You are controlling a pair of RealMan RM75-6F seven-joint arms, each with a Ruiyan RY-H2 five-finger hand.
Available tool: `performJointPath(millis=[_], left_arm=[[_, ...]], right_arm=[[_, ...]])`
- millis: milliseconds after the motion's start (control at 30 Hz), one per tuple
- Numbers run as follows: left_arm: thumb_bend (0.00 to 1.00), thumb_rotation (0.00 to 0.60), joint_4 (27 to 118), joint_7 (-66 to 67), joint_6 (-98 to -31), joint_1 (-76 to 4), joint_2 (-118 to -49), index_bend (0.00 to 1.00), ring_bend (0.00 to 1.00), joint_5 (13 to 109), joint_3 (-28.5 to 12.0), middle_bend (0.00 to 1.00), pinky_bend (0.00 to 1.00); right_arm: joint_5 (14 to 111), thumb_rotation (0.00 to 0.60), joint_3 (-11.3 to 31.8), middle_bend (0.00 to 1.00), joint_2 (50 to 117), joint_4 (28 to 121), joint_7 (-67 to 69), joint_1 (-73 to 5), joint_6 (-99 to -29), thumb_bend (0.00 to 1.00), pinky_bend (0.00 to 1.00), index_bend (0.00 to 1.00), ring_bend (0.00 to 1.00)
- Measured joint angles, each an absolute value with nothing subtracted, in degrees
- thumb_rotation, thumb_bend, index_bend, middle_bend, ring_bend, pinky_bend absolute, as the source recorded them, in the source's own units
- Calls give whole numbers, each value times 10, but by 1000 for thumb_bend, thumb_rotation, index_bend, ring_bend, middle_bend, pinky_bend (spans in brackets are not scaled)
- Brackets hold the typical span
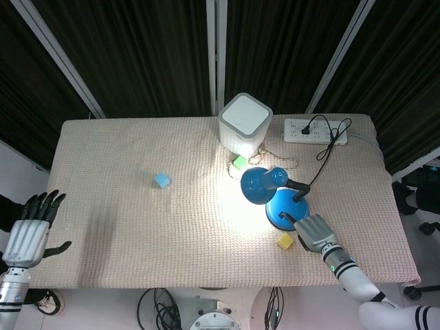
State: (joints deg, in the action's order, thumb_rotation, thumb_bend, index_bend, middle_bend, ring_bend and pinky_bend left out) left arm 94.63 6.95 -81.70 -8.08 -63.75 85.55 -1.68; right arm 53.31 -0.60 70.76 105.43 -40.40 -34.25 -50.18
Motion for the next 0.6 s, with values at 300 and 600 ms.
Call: performJointPath(millis=[300,600], left_arm=[[60,600,950,82,-814,-83,-638,40,0,852,-18,8,33],[60,600,953,82,-814,-83,-638,40,0,852,-17,7,33]], right_arm=[[528,600,-18,807,711,1046,-385,-355,-501,580,855,0,841],[507,600,-33,810,706,1047,-385,-369,-495,581,855,0,842]])
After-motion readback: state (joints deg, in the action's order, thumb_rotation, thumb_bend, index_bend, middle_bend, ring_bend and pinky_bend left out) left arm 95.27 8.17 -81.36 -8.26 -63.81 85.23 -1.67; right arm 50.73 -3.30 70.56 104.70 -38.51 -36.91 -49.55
